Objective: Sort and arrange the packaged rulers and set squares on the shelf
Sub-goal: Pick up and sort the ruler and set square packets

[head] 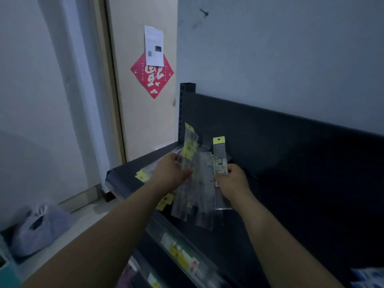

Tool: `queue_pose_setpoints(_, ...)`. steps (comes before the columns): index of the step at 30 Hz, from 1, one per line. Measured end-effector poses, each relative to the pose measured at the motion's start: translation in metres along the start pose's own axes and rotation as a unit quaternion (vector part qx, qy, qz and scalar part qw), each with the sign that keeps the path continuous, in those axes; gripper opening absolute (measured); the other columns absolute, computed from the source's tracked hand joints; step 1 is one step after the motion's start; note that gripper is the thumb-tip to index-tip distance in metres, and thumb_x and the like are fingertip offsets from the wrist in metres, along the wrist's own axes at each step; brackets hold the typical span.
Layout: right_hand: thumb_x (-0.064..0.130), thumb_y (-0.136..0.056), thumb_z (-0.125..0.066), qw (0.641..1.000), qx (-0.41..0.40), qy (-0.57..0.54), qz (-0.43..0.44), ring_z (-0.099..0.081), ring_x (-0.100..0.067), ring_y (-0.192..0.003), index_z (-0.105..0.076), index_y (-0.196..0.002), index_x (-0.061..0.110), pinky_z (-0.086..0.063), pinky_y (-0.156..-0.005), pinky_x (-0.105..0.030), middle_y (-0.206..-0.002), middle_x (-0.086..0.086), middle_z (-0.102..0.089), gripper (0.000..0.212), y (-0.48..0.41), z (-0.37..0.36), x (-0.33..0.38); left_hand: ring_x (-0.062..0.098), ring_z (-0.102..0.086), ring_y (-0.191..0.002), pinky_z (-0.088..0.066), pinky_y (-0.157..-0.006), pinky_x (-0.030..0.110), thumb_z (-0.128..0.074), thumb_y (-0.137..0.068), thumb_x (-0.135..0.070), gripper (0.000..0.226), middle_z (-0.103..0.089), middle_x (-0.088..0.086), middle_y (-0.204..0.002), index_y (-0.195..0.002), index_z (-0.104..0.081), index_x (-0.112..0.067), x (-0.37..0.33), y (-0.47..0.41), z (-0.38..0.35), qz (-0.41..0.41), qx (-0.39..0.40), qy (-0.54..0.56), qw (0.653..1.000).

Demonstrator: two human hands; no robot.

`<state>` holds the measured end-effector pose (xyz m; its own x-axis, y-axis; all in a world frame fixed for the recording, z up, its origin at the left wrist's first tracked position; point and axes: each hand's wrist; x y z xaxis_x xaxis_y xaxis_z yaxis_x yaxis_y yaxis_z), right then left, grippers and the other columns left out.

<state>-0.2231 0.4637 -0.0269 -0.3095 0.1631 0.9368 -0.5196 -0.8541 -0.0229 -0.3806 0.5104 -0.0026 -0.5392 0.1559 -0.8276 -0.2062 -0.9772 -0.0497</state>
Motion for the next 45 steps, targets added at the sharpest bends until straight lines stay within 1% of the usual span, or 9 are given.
queue_pose_setpoints(5,0.013,-0.086,-0.059,0.999,-0.051,0.013,-0.013,-0.061,-0.022,-0.076,-0.057,-0.088,0.01,-0.048,-0.063,-0.031,-0.087,-0.008,-0.063,0.004,-0.022,-0.02,0.0,0.019,-0.06,-0.081,-0.051,-0.072,0.033,-0.07,-0.082,-0.022,0.019,-0.055,0.001,-0.086,-0.083,-0.052,-0.019,0.004,-0.049,0.002,-0.071,0.043,-0.076,0.994)
queue_pose_setpoints(9,0.019,-0.091,-0.052,0.994,-0.067,0.077,-0.044,-0.054,-0.015,-0.07,-0.051,-0.084,0.014,-0.043,-0.059,-0.028,-0.083,-0.002,-0.057,0.009,-0.034,-0.032,-0.005,0.021,-0.06,-0.09,-0.043,-0.069,0.028,-0.071,-0.081,-0.029,0.037,-0.056,0.0,-0.09,-0.11,-0.053,-0.012,0.013,-0.074,0.002,-0.144,0.072,-0.138,0.977)
queue_pose_setpoints(13,0.029,-0.093,-0.052,0.981,-0.063,0.165,-0.077,-0.059,-0.021,-0.085,-0.059,-0.096,0.006,-0.049,-0.069,-0.031,-0.095,-0.008,-0.062,0.024,-0.037,-0.038,-0.012,0.027,-0.061,-0.09,-0.043,-0.064,0.031,-0.066,-0.08,-0.043,0.033,-0.061,0.004,-0.091,-0.092,-0.051,-0.016,0.025,-0.09,0.001,-0.188,0.053,-0.227,0.954)
queue_pose_setpoints(17,0.035,-0.089,-0.054,0.967,-0.049,0.238,-0.078,-0.059,-0.027,-0.094,-0.065,-0.098,0.007,-0.053,-0.082,-0.04,-0.1,-0.011,-0.062,0.031,-0.035,-0.037,-0.013,0.033,-0.046,-0.118,-0.043,-0.093,0.04,-0.058,-0.083,-0.056,0.06,-0.052,0.012,-0.126,-0.123,-0.05,-0.013,0.037,-0.098,0.003,-0.154,0.084,-0.305,0.936)
queue_pose_setpoints(22,0.035,-0.088,-0.058,0.968,-0.05,0.234,-0.079,-0.062,-0.023,-0.086,-0.062,-0.098,0.005,-0.051,-0.071,-0.033,-0.095,-0.008,-0.064,0.032,-0.029,-0.033,-0.004,0.033,-0.043,-0.124,-0.04,-0.098,0.042,-0.05,-0.086,-0.062,0.071,-0.045,0.014,-0.134,-0.134,-0.041,-0.01,0.044,-0.1,0.011,-0.152,0.08,-0.307,0.936)
queue_pose_setpoints(28,0.035,-0.09,-0.056,0.961,-0.051,0.26,-0.072,-0.061,-0.022,-0.087,-0.062,-0.1,0.006,-0.049,-0.072,-0.032,-0.095,-0.007,-0.063,0.031,-0.023,-0.037,-0.001,0.032,-0.052,-0.113,-0.044,-0.088,0.04,-0.044,-0.095,-0.031,0.035,-0.054,0.011,-0.123,-0.125,-0.049,-0.015,0.059,-0.109,0.024,-0.158,0.092,-0.285,0.941)
queue_pose_setpoints(32,0.035,-0.091,-0.055,0.954,-0.052,0.29,-0.064,-0.058,-0.024,-0.093,-0.061,-0.102,0.007,-0.047,-0.081,-0.032,-0.098,-0.007,-0.061,0.031,-0.02,-0.041,0.0,0.034,-0.044,-0.119,-0.041,-0.094,0.042,-0.031,-0.098,-0.038,0.039,-0.049,0.013,-0.121,-0.115,-0.054,-0.012,0.069,-0.112,0.025,-0.147,0.137,-0.353,0.914)
queue_pose_setpoints(38,0.029,-0.092,-0.056,0.958,-0.06,0.278,-0.029,-0.056,-0.013,-0.079,-0.062,-0.102,0.007,-0.045,-0.061,-0.025,-0.099,-0.006,-0.064,0.025,-0.012,-0.041,0.004,0.031,-0.048,-0.115,-0.041,-0.089,0.038,-0.037,-0.097,-0.041,0.04,-0.054,0.012,-0.123,-0.12,-0.056,-0.014,0.057,-0.103,0.034,-0.225,0.058,-0.36,0.904)
queue_pose_setpoints(45,0.029,-0.097,-0.05,0.933,-0.093,0.346,0.026,-0.052,-0.021,-0.113,-0.054,-0.123,0.003,-0.042,-0.091,-0.028,-0.127,-0.01,-0.055,0.037,0.015,-0.032,0.02,0.026,-0.053,-0.108,-0.041,-0.086,0.034,-0.033,-0.098,-0.043,0.04,-0.061,0.002,-0.117,-0.118,-0.06,-0.022,0.029,-0.074,0.022,-0.355,0.036,-0.323,0.877)
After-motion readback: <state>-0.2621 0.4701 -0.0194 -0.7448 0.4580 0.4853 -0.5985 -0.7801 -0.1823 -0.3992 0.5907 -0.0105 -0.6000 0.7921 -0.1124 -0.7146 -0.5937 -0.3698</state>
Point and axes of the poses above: each hand's wrist, its own y-axis away from the middle knuckle, its own z-axis out of the back of the hand, x = y × z
